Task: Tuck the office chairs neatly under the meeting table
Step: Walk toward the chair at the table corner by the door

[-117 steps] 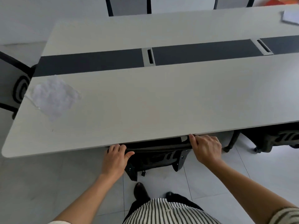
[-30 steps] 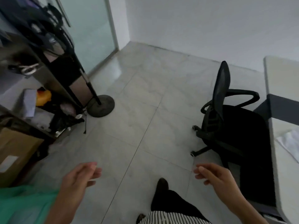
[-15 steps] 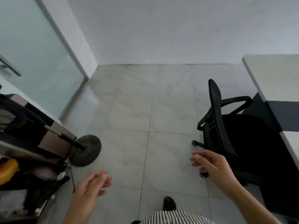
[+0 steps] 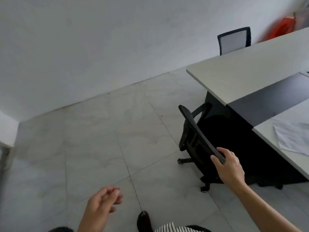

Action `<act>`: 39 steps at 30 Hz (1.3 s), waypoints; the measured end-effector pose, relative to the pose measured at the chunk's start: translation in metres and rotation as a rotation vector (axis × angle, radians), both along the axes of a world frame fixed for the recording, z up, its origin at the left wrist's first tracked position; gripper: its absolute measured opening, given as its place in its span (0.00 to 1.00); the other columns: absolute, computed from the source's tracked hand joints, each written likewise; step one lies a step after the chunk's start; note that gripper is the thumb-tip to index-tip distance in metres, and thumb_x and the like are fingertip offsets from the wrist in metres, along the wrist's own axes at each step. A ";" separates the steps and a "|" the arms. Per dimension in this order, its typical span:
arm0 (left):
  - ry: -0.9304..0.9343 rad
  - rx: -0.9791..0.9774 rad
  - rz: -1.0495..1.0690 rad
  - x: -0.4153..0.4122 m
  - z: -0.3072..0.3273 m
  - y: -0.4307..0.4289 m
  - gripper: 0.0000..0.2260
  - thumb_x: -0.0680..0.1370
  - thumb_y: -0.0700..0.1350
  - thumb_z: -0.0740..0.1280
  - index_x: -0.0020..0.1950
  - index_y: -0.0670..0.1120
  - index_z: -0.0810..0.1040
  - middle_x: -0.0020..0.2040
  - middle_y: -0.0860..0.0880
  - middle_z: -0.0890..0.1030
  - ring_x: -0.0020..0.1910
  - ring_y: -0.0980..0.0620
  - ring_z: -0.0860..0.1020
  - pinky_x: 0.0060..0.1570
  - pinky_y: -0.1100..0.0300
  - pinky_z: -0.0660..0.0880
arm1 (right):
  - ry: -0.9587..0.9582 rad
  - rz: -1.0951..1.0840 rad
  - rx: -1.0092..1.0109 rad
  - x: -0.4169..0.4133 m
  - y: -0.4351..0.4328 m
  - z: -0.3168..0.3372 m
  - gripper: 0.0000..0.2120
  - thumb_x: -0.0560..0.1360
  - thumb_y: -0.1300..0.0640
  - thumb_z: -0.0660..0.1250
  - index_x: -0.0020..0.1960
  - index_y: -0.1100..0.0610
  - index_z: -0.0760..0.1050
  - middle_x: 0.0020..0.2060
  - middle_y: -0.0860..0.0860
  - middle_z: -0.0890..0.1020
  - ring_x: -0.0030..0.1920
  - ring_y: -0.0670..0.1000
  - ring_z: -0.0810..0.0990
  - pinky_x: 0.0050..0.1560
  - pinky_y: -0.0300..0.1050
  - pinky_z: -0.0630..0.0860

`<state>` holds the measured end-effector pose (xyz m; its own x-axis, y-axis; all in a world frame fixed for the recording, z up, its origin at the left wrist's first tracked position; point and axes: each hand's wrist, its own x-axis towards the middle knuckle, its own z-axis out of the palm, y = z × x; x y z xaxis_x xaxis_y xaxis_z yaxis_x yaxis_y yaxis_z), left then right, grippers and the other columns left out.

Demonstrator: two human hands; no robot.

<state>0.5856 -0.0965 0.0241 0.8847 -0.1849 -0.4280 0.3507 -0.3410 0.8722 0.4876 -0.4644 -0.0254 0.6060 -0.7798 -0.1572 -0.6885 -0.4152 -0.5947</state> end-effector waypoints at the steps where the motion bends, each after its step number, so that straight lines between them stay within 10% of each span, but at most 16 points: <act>1: 0.000 0.003 -0.055 0.020 0.002 -0.004 0.02 0.74 0.39 0.69 0.45 0.43 0.80 0.36 0.47 0.86 0.39 0.45 0.83 0.38 0.54 0.74 | 0.052 -0.044 0.017 0.012 -0.006 -0.008 0.24 0.76 0.42 0.62 0.70 0.49 0.66 0.65 0.53 0.74 0.64 0.56 0.72 0.59 0.56 0.73; 6: -0.003 0.062 -0.334 0.101 0.003 -0.051 0.05 0.76 0.38 0.65 0.46 0.44 0.80 0.38 0.45 0.85 0.41 0.46 0.82 0.39 0.57 0.74 | 0.351 -0.081 -0.077 0.042 -0.014 -0.049 0.32 0.74 0.32 0.55 0.71 0.49 0.65 0.63 0.51 0.77 0.62 0.55 0.75 0.61 0.54 0.72; 13: -0.120 0.191 -0.744 0.168 -0.016 -0.174 0.02 0.75 0.49 0.68 0.45 0.52 0.79 0.42 0.47 0.83 0.44 0.50 0.81 0.48 0.54 0.77 | 0.339 -0.079 -0.343 0.043 -0.029 -0.069 0.19 0.76 0.44 0.63 0.65 0.48 0.74 0.55 0.46 0.83 0.54 0.51 0.81 0.48 0.48 0.78; 22: -1.058 0.838 -1.566 0.236 -0.089 -0.381 0.34 0.73 0.59 0.63 0.75 0.55 0.54 0.76 0.47 0.56 0.76 0.46 0.51 0.73 0.47 0.52 | 0.364 -0.135 -0.294 0.028 -0.039 -0.079 0.23 0.61 0.47 0.78 0.55 0.48 0.81 0.48 0.43 0.86 0.46 0.48 0.84 0.40 0.45 0.81; 28: -1.170 0.843 -1.568 0.281 -0.114 -0.407 0.27 0.68 0.42 0.69 0.68 0.50 0.72 0.68 0.47 0.73 0.71 0.45 0.66 0.67 0.46 0.63 | 0.285 -0.173 -0.244 0.064 -0.024 -0.084 0.23 0.60 0.43 0.77 0.54 0.45 0.82 0.48 0.41 0.85 0.47 0.45 0.84 0.43 0.43 0.82; 39: -1.308 0.685 -1.769 0.282 -0.111 -0.420 0.26 0.54 0.47 0.80 0.51 0.49 0.83 0.45 0.47 0.84 0.49 0.43 0.81 0.38 0.48 0.77 | 0.392 -0.295 -0.264 0.057 -0.037 -0.080 0.19 0.59 0.48 0.74 0.51 0.48 0.83 0.46 0.43 0.86 0.45 0.47 0.84 0.40 0.43 0.81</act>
<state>0.8673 -0.5167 -0.0866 -0.1714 -0.9464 -0.2739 -0.9816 0.1877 -0.0343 0.5443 -0.5017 -0.1053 0.2917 -0.9509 -0.1031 -0.9467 -0.2717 -0.1728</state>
